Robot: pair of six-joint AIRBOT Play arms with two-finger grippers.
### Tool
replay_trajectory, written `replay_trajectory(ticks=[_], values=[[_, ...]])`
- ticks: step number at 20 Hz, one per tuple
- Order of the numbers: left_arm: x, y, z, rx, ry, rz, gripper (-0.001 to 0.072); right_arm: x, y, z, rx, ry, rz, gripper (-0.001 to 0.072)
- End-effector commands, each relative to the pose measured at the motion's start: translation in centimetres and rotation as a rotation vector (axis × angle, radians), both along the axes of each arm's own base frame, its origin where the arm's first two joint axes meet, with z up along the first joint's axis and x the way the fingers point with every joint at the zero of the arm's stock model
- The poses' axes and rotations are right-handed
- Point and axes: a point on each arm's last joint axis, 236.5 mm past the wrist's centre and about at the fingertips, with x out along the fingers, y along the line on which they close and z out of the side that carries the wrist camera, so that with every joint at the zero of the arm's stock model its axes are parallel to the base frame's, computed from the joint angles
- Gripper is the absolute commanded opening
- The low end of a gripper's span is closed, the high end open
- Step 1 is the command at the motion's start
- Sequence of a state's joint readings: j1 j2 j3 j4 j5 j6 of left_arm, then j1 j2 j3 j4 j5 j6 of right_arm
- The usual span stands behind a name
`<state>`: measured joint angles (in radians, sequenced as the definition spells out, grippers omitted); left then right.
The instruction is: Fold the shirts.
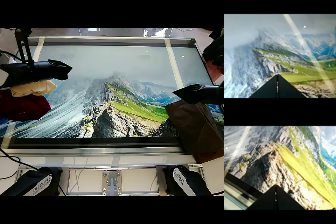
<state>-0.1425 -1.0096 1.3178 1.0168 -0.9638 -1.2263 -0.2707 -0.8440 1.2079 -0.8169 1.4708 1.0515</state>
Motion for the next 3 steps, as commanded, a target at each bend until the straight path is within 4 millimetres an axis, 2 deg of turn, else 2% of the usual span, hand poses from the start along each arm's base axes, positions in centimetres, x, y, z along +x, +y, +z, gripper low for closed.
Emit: replay_trajectory(ticks=[1,3], values=[[-0.02,0.02,-0.08,0.001,0.003,-0.001,0.0013,-0.39,1.38,-0.61,-0.028,0.022,0.030,0.0008],[-0.02,0.02,-0.08,0.001,0.003,-0.001,0.0014,-0.42,1.39,-0.62,-0.027,0.024,0.031,0.0008]])
